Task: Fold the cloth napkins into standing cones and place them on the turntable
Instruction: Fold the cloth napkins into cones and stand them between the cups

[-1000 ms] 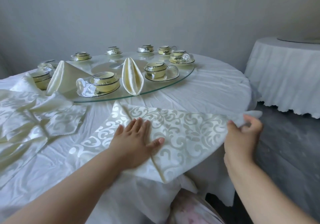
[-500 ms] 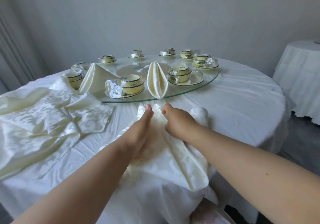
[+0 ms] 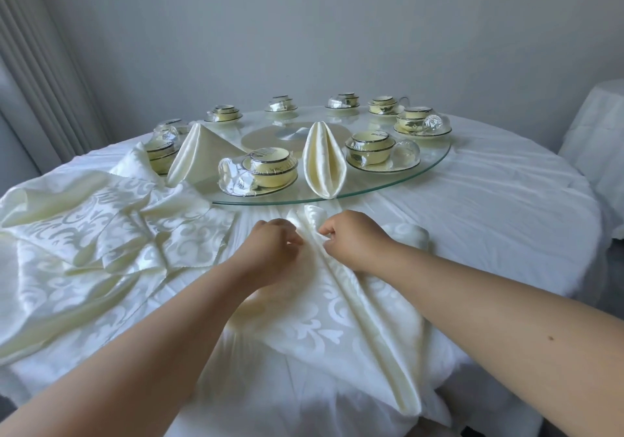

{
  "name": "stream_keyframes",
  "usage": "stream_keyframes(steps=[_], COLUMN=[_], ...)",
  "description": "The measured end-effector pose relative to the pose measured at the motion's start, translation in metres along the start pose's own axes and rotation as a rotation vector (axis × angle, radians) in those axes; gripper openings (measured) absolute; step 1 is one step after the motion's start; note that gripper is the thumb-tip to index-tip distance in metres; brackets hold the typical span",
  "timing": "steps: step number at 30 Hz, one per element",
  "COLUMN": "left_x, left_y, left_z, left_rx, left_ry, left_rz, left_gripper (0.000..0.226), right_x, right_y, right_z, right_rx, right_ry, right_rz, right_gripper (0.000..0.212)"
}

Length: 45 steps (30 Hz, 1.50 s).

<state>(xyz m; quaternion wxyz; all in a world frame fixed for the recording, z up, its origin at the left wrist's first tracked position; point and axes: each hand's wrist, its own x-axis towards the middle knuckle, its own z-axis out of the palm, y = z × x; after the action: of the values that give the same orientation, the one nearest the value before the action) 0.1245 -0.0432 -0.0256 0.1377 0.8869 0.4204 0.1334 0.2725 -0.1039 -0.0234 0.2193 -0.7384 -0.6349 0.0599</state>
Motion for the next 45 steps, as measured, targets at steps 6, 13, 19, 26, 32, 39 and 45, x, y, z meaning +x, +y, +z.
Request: stream_keyframes(steps=[6,13,19,26,32,39,45], left_x=[0.010,0.017,0.022,0.026,0.022,0.018,0.018], left_y=[-0.009,-0.009,-0.009,-0.006,-0.007,-0.007,-0.010], left_z=[0.000,-0.003,-0.002,0.001,0.006,0.010,0.012], left_rx=[0.006,0.059,0.160,0.066,0.084,0.175,0.185], left_ry=[0.039,0.036,-0.072,-0.072,-0.018,0.028,0.027], left_rz=[0.076,0.122,0.181,0.163,0.170,0.194,0.186], left_gripper=[0.022,0.042,0.047,0.038,0.037,0.049,0.047], right_x=[0.008,0.009,0.001,-0.061,-0.112,-0.139,-0.082], right_y=[0.008,0.012,0.009,0.019,0.023,0.021,0.001], right_z=[0.012,0.007,0.001,-0.010,-0.021,-0.064,-0.055], right_rx=[0.079,0.106,-0.022,-0.197,-0.355,-0.154,-0.001], right_ry=[-0.068,-0.178,-0.218,-0.388,-0.489,-0.640,-0.262], right_rz=[-0.015,-0.038,-0.088,-0.206,-0.332,-0.285,-0.482], right_gripper=[0.031,0.026,0.037,0.083,0.090,0.114,0.101])
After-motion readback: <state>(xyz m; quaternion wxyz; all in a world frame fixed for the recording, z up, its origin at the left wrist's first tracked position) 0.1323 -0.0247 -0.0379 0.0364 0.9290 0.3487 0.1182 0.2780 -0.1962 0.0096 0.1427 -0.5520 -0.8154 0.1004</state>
